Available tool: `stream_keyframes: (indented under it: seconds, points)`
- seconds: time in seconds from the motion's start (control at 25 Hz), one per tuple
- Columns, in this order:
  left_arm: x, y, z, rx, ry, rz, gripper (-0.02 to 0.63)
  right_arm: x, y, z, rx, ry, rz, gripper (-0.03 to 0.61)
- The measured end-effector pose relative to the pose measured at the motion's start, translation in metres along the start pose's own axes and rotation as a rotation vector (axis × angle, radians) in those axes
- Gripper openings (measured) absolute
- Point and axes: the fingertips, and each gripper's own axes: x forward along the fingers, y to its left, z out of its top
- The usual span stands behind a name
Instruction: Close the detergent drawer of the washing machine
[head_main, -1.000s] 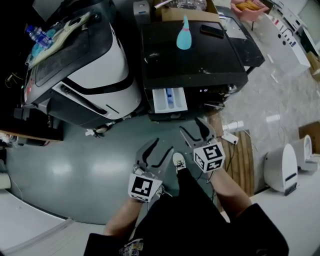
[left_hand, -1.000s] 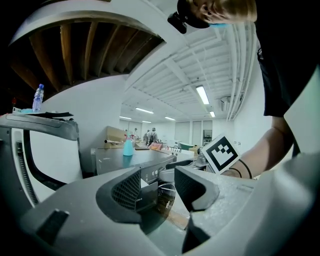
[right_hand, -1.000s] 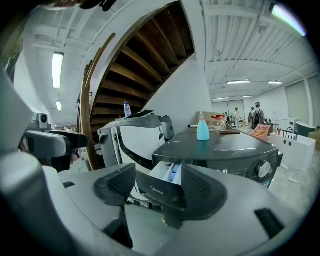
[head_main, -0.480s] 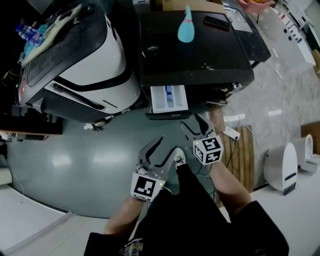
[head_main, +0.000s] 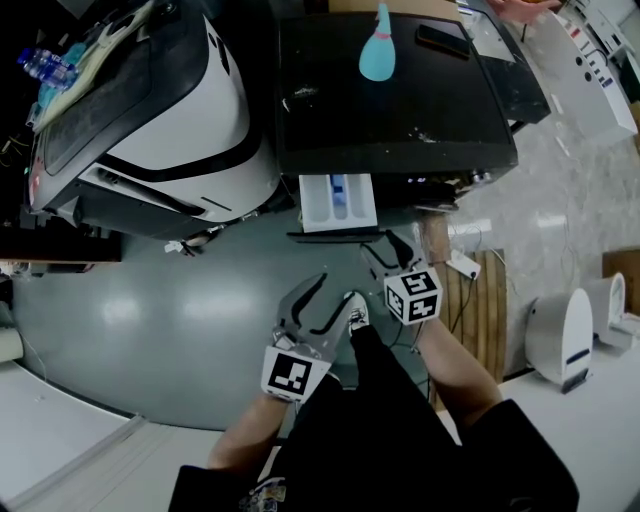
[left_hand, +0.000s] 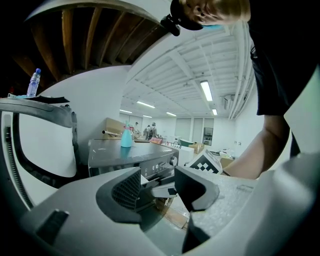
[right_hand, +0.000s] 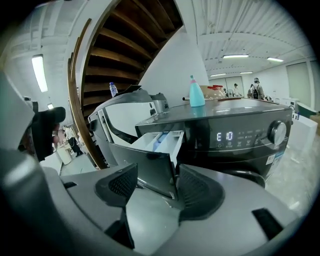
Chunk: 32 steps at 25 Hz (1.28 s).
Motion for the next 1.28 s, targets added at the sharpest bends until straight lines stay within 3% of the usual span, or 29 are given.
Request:
stream_keyframes:
  seconds: [0.16, 0.32, 1.28]
  points:
    - [0.008, 0.004, -0.002, -0.014, 0.001, 0.001, 0.193, 0.009, -0.003, -0.011, 0.018, 0.027, 0.008, 0.232]
    - [0.013, 0.007, -0.004, -0.016, 0.01, 0.0, 0.193, 0.012, -0.01, -0.016, 0.076, 0.04, -0.009, 0.148]
    - [0.027, 0.013, -0.003, -0.043, 0.012, -0.002, 0.193, 0.029, -0.024, -0.005, 0.145, 0.046, -0.033, 0.129]
